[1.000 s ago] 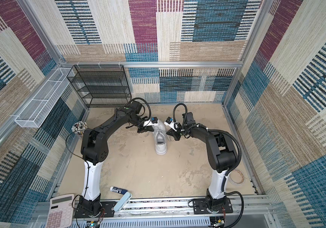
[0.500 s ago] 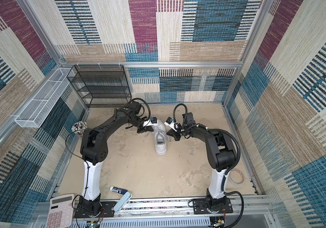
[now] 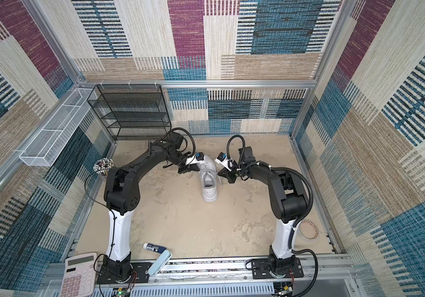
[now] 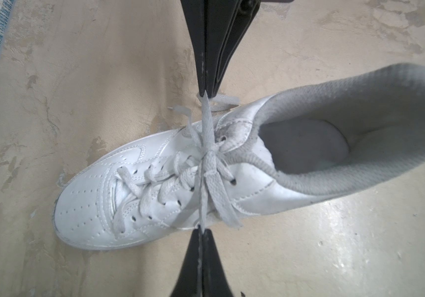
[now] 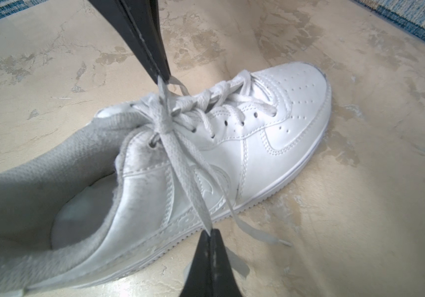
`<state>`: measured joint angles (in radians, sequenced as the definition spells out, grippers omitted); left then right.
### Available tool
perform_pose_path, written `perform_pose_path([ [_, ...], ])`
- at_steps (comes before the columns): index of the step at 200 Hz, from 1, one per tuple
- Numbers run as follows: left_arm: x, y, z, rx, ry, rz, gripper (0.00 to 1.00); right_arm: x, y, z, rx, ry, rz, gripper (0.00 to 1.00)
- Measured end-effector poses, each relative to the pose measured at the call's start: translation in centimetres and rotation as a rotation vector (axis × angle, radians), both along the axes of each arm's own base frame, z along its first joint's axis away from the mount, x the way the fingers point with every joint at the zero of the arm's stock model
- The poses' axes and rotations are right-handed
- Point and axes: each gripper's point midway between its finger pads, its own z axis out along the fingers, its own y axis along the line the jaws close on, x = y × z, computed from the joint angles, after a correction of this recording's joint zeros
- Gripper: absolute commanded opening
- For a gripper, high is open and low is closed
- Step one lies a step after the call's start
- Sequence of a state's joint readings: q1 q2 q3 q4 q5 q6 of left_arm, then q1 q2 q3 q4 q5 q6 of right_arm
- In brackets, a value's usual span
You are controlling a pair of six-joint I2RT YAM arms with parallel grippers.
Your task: Tie the shoes
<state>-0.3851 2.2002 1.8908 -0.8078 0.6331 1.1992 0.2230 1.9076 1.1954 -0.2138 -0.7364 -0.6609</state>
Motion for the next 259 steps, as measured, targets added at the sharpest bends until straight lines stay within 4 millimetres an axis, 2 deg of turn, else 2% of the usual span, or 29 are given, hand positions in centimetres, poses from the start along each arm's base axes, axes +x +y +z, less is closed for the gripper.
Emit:
perform_pose_path([
  [54,0.13,0.04,0.14,-0.008,-0.006,0.004,0.00,0.22,-0.95,0.19,0.016,0.010,-0.012,0.00],
  [114,0.25,0.15,0.03,-0.001,-0.010,0.007,0.00,-0.22,-0.20,0.05,0.005,0.022,0.003,0.00],
  [259,0.21,0.13,0.08,-0.008,-0.011,0.003,0.00,-0.26,-0.82,-0.45,0.010,0.022,0.002,0.00],
])
